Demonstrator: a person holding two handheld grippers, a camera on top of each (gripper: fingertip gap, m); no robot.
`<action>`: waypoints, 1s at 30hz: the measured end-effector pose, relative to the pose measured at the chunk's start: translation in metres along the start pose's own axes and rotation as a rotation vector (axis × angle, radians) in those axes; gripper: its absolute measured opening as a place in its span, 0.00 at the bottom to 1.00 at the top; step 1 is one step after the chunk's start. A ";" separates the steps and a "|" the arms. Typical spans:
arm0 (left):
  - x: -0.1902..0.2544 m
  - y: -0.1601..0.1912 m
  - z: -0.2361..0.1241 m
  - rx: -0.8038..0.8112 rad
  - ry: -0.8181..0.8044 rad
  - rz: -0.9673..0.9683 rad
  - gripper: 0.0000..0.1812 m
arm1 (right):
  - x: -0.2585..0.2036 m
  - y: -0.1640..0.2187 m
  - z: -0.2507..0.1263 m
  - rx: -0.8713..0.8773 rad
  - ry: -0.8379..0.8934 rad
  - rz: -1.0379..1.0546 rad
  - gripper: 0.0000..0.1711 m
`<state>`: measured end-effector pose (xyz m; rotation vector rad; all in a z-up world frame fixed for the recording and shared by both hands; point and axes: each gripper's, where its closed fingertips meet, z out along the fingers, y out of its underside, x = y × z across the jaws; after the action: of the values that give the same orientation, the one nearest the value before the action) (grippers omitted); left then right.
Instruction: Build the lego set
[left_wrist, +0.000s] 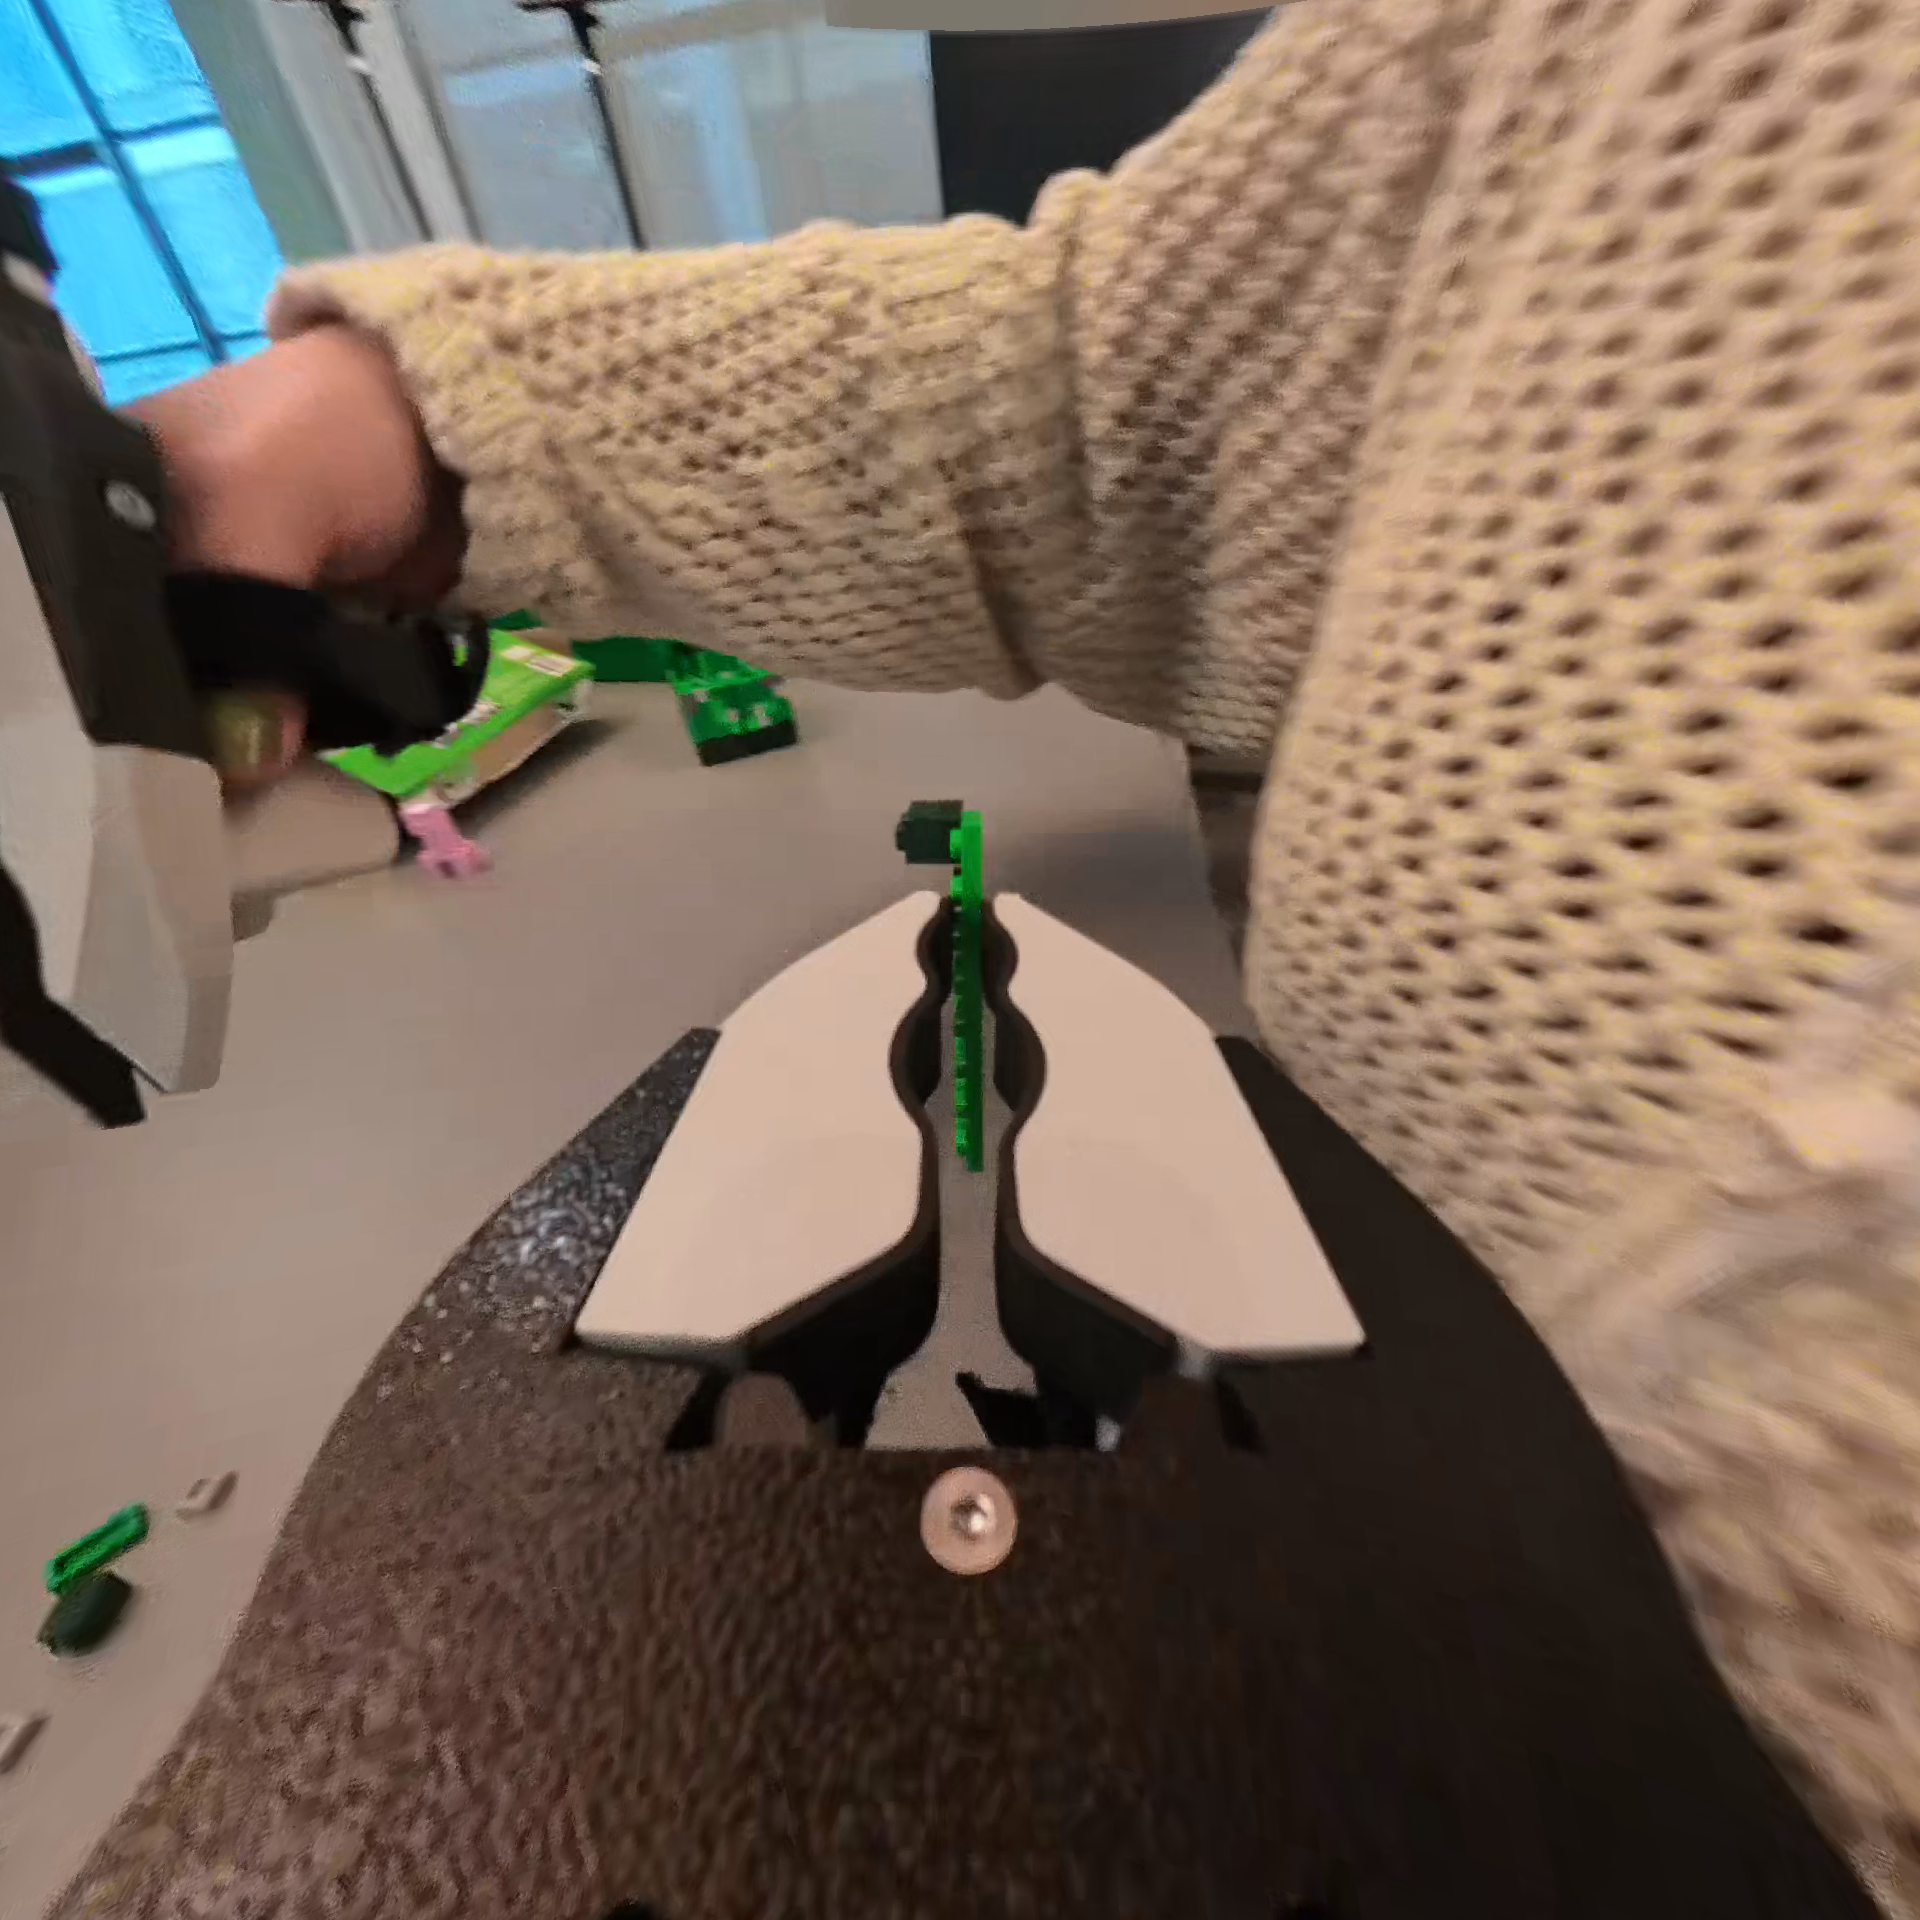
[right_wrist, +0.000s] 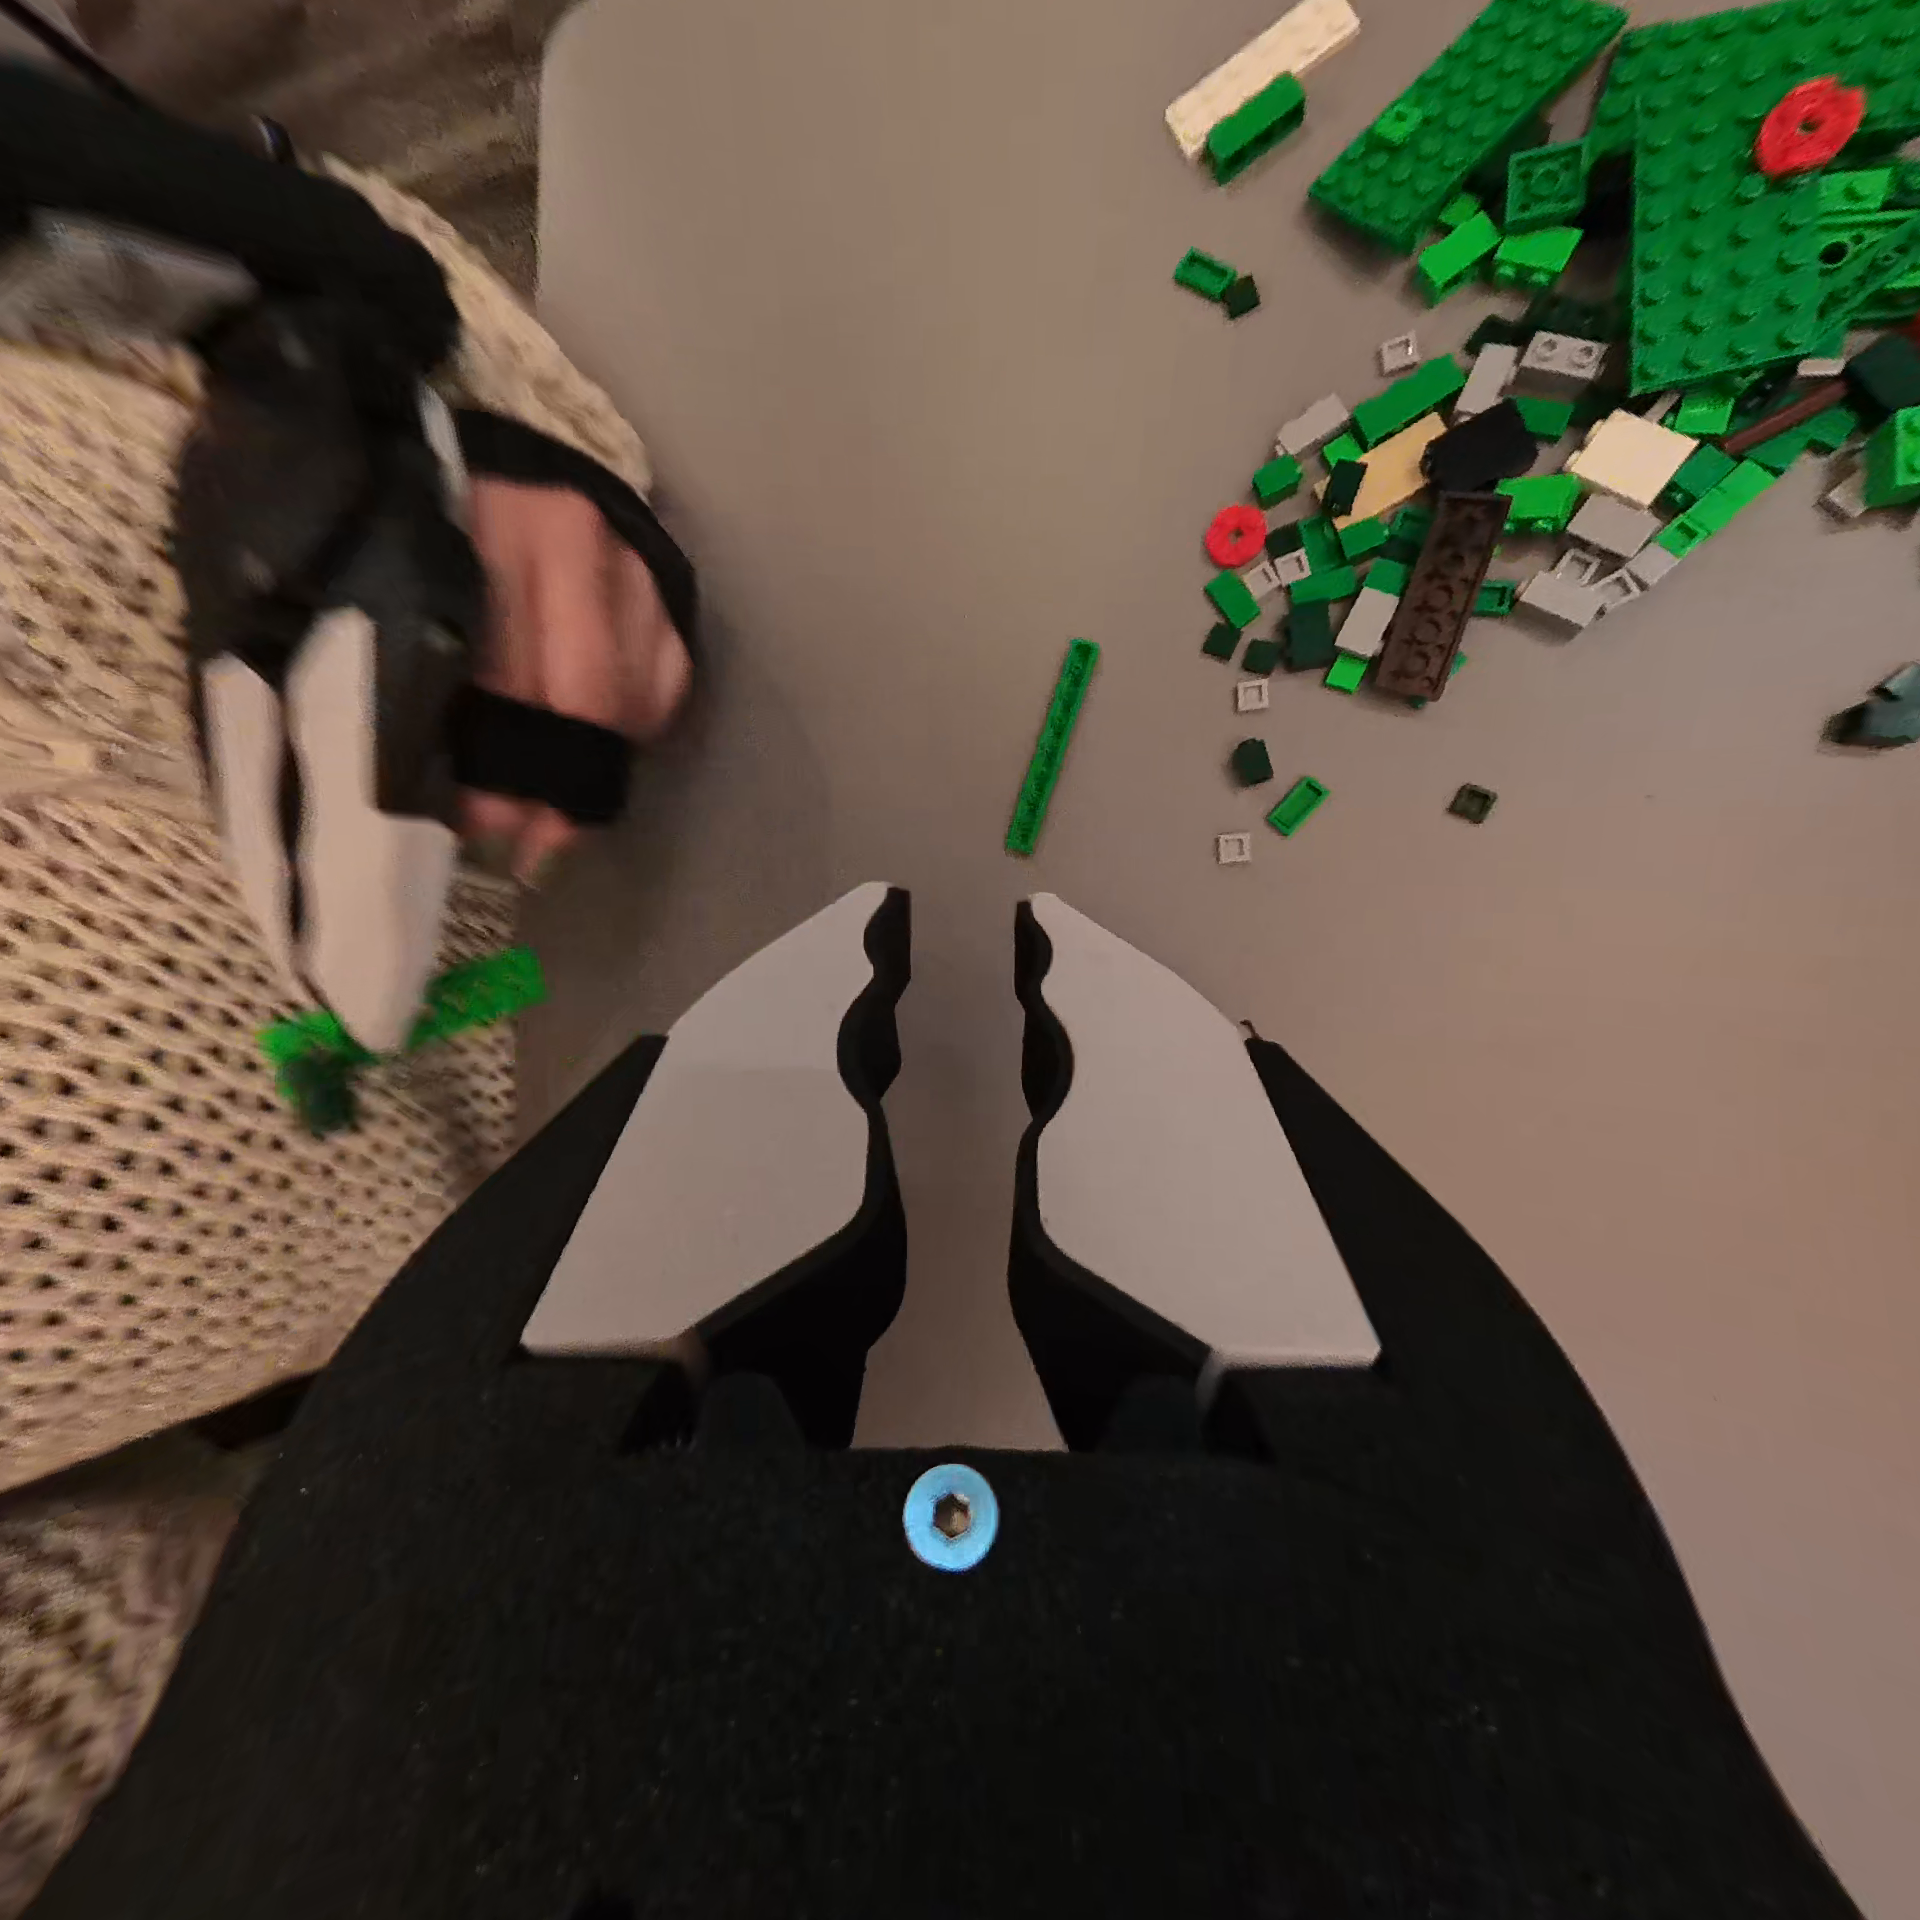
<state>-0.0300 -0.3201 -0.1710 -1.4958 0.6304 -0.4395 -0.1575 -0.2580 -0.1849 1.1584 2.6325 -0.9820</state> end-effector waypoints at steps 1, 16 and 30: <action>0.008 0.002 -0.008 -0.011 0.016 -0.003 0.02 | 0.003 0.005 0.007 -0.016 0.011 -0.039 0.10; -0.077 0.073 -0.113 -0.437 -0.762 -0.276 0.02 | 0.029 -0.006 0.104 -0.385 -0.076 0.194 0.14; -0.091 0.064 -0.140 -0.316 -1.026 -0.255 0.02 | 0.027 -0.001 0.115 -0.274 0.259 -0.085 0.05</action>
<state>-0.1954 -0.3681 -0.2195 -1.8533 -0.3231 0.2763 -0.1953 -0.3106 -0.2835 1.1839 2.9189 -0.4849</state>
